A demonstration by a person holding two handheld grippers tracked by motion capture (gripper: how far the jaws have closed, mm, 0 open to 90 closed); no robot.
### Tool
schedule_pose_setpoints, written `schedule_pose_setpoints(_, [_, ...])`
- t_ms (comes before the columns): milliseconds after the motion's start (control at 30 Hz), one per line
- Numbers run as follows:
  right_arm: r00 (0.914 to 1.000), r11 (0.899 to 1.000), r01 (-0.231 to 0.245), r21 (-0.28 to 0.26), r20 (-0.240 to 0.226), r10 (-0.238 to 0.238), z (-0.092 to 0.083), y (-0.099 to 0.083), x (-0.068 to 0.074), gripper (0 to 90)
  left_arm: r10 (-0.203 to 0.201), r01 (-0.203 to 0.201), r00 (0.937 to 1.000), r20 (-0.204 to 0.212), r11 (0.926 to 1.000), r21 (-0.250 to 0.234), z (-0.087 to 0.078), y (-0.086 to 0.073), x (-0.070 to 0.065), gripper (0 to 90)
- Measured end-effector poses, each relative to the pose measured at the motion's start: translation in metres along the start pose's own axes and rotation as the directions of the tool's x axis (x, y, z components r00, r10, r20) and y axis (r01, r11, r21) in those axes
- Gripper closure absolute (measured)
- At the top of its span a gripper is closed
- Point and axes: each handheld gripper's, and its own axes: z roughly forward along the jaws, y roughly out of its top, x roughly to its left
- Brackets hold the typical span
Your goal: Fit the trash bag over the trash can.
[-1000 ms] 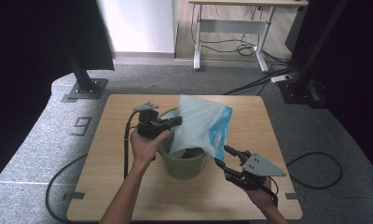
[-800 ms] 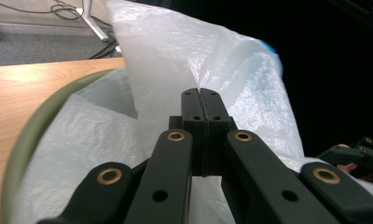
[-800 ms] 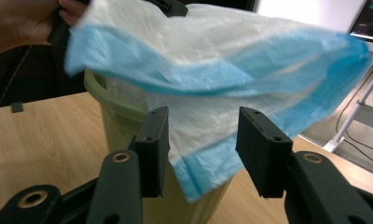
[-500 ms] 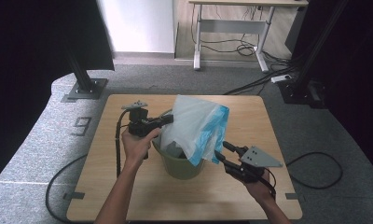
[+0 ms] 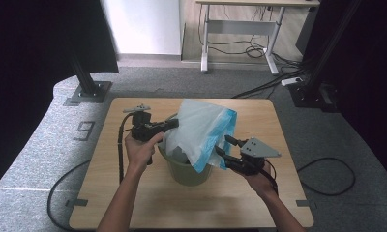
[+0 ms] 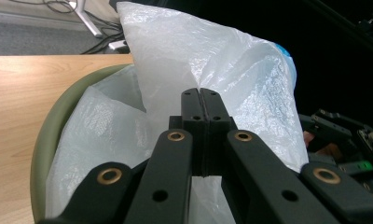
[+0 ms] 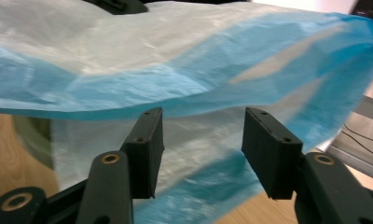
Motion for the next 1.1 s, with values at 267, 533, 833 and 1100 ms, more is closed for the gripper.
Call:
schedule_pose_setpoints(267, [0.9985,0.999,0.043,0.013,0.035,-0.043,0.005,0.007,0.002,42.1,-0.015,0.015,0.9997,0.018,0.9999,-0.007,-0.005,-0.001,0.002,90.0])
schedule_pose_setpoints(533, [0.9954,1.000,0.014,0.007,0.094,-0.015,0.006,0.010,-0.014,43.1,0.014,-0.014,0.9995,0.030,0.9999,-0.001,-0.007,-0.004,0.001,90.0])
schedule_pose_setpoints(833, [0.9923,0.998,-0.060,-0.023,0.107,0.062,0.010,0.018,-0.034,46.5,0.050,-0.051,0.9979,0.041,0.9987,0.005,-0.010,-0.005,-0.003,90.0])
schedule_pose_setpoints(1100, [0.9814,0.985,-0.166,-0.039,0.092,0.169,0.020,0.020,-0.044,70.1,0.067,-0.067,0.9967,0.047,0.9977,0.008,-0.012,-0.006,-0.002,90.0])
